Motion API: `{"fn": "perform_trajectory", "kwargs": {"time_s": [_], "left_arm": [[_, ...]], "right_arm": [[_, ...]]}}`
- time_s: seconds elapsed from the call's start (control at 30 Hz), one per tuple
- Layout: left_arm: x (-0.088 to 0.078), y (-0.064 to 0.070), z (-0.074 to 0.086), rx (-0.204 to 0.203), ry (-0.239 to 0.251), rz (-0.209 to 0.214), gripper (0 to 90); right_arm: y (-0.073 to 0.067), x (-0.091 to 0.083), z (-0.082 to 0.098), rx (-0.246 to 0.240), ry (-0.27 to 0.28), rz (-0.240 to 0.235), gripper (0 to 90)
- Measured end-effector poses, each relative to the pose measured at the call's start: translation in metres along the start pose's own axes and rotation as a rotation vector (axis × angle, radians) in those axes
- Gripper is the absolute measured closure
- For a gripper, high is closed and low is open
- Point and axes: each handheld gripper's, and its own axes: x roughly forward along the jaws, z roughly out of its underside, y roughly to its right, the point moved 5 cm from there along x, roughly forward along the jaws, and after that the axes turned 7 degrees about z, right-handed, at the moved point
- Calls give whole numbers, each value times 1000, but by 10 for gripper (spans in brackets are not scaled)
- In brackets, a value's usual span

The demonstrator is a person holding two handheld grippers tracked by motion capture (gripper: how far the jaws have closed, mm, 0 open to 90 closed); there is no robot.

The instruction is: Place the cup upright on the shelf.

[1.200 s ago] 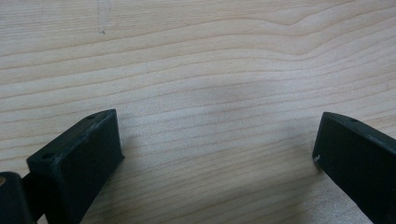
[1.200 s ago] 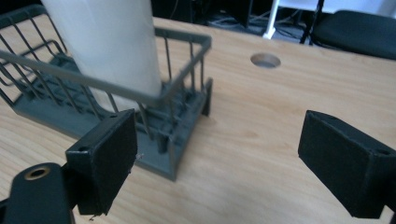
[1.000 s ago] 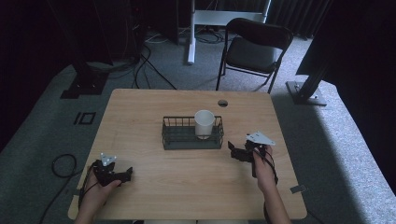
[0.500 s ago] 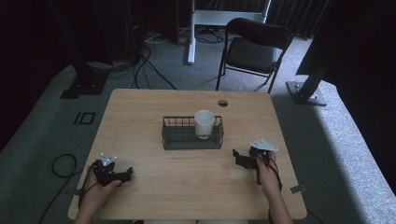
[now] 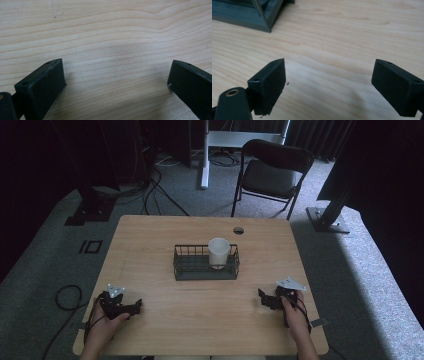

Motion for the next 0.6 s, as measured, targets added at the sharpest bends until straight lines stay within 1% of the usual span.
{"fn": "perform_trajectory", "kwargs": {"time_s": [0.03,0.1,0.17,0.27,0.4,0.5,0.57,0.6], "left_arm": [[0,0,0,0,0,0,15],[0,0,0,0,0,0,15],[0,0,0,0,0,0,15],[0,0,0,0,0,0,15],[0,0,0,0,0,0,15],[0,0,0,0,0,0,15],[0,0,0,0,0,0,15],[0,0,0,0,0,0,15]], "right_arm": [[3,-3,5,0,-6,0,118],[4,-4,7,1,-11,2,118],[6,-7,11,-8,-24,-2,118],[8,-12,17,2,-33,-6,118],[9,-15,22,4,-38,-8,118],[9,-18,26,-3,-47,-14,118],[10,-20,28,-10,-49,-2,118],[11,-22,31,-3,-62,10,118]]}}
